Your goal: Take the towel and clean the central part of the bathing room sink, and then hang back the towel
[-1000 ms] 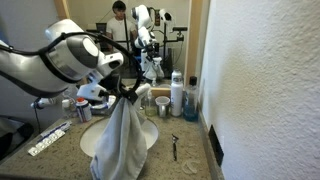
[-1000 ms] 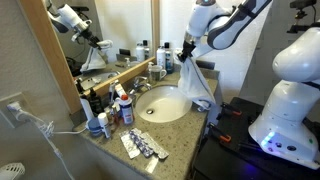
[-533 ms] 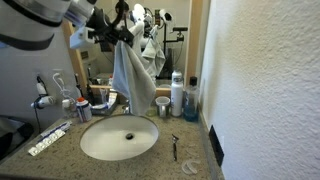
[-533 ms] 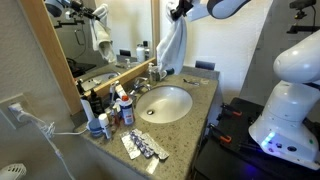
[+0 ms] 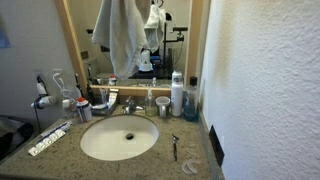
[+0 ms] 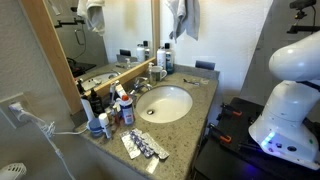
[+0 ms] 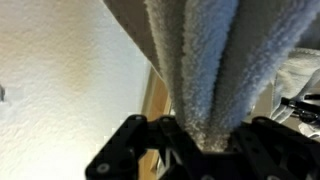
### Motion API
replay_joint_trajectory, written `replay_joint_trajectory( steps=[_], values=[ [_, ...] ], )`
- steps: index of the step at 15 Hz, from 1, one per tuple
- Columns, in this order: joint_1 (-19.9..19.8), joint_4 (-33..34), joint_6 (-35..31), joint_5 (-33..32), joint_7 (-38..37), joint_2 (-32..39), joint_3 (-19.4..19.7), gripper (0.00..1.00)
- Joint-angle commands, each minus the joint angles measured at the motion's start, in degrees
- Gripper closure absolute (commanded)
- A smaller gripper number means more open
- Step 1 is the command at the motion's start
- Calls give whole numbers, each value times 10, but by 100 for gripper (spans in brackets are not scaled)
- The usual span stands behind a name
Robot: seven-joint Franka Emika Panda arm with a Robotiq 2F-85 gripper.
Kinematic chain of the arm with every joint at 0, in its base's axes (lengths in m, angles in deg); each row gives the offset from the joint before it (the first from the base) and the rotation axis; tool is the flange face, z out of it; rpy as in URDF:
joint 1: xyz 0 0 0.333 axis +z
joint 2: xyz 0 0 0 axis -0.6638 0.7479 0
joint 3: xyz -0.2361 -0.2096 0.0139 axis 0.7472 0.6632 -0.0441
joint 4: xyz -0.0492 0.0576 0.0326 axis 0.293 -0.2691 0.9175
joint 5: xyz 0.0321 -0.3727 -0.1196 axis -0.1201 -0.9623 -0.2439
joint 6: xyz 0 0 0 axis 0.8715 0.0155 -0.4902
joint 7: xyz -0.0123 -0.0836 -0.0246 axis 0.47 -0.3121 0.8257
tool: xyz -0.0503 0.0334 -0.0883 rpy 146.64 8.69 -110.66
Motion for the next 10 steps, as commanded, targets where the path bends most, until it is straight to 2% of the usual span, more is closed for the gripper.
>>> replay_joint_trajectory(
  steps=[1,5,10],
  values=[
    [-139,112,-74,-72,-77,39,-56,94],
    [-312,237,-121,-168,-221,57,-121,94],
    [-527,383,-96,-273,-415,56,-214,94]
  ],
)
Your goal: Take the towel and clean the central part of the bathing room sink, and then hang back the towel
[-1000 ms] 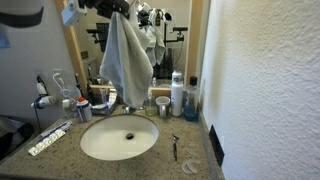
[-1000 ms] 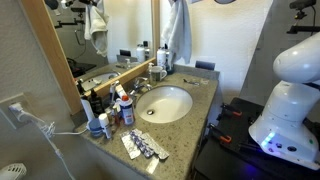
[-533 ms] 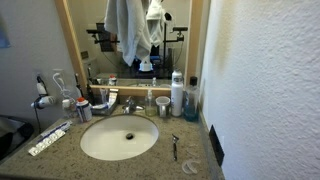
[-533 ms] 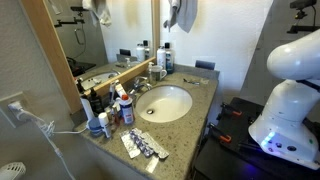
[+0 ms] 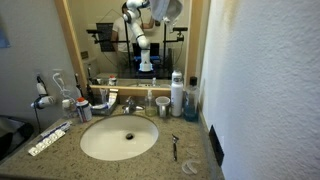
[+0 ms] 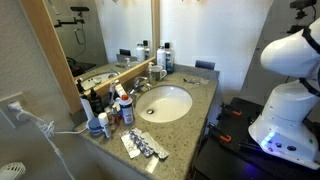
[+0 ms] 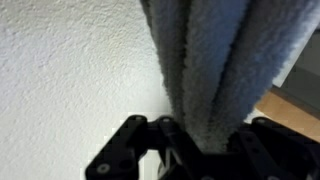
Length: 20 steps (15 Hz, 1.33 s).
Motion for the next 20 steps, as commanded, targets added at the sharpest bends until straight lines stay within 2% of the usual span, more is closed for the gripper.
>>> replay_joint_trajectory(
  steps=[1,5,7,12,20],
  values=[
    [-155,117,13,-89,-148,3,-72,94],
    [-319,199,54,-198,-312,-17,-153,94],
    [-362,200,92,-237,-363,-31,-174,94],
    [-398,153,144,-288,-410,-57,-186,94],
    [-396,82,165,-304,-400,-70,-190,94]
  ],
)
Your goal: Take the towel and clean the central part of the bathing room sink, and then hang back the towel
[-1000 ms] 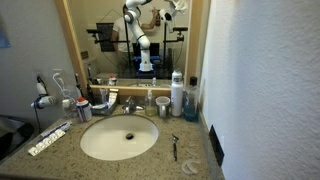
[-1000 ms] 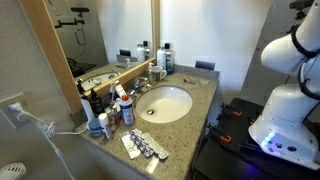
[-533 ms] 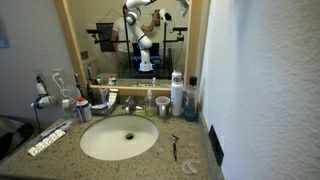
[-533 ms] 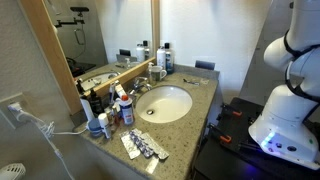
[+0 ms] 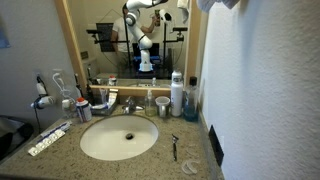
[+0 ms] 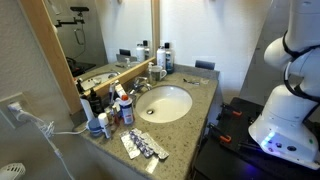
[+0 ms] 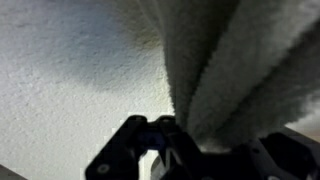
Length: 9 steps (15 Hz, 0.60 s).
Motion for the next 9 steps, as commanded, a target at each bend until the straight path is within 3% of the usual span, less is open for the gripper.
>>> replay_joint_trajectory(
  steps=[1,9],
  values=[
    [-7,-29,13,-20,-15,-20,-6,94],
    [-18,-39,0,-98,-29,-5,-68,94]
  ],
)
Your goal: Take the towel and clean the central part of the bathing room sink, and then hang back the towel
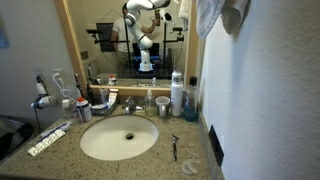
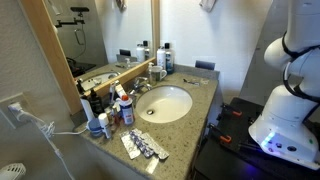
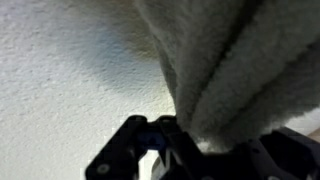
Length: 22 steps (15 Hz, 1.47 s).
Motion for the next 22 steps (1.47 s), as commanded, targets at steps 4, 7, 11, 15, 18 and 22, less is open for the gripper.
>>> replay_joint_trajectory(
  steps=[4,7,11,15,18,22],
  values=[
    [-5,-28,2,-18,-3,-4,-10,94],
    [0,-44,3,-11,0,-6,4,94],
    [-2,-62,0,-12,9,-9,12,94],
    [-3,-79,-21,-14,52,-3,10,94],
    [0,-83,-35,0,93,2,10,94],
    [5,-90,-65,39,166,9,16,94]
  ],
)
